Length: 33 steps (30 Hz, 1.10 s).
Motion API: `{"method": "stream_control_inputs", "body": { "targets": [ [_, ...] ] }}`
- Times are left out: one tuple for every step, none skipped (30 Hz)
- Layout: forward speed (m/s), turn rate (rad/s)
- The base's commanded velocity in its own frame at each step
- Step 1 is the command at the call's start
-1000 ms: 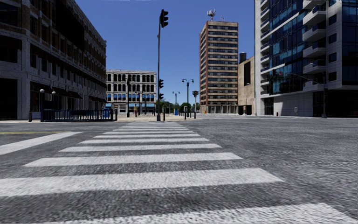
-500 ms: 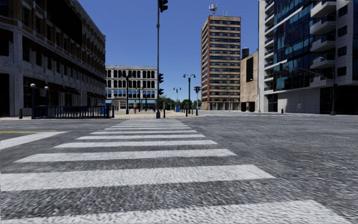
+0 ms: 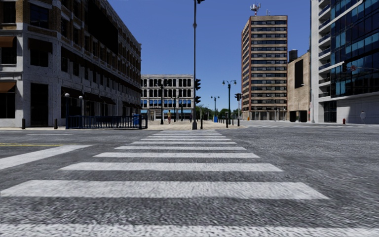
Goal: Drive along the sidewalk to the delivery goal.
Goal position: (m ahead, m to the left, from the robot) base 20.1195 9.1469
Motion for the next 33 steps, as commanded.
{"method": "stream_control_inputs", "body": {
  "targets": [
    [2.00,0.00],
    [2.00,0.00],
    [2.00,0.00],
    [2.00,0.00],
    [2.00,0.00],
    [2.00,0.00],
    [2.00,0.00],
    [2.00,0.00],
    [2.00,0.00],
    [2.00,0.00],
    [2.00,0.00],
    [2.00,0.00],
    [2.00,0.00],
    [2.00,0.00],
    [2.00,0.00],
    [2.00,0.00],
    [2.00,0.00],
    [2.00,0.00],
    [2.00,0.00],
    [2.00,0.00],
    [2.00,0.00],
    [2.00,0.00],
    [2.00,0.00],
    [2.00,0.00],
    [2.00,0.00],
    [2.00,0.00],
    [2.00,0.00],
    [2.00,0.00],
    [2.00,0.00],
    [2.00,0.00],
    [2.00,0.00],
    [2.00,0.00],
    [2.00,0.00]
  ]
}}
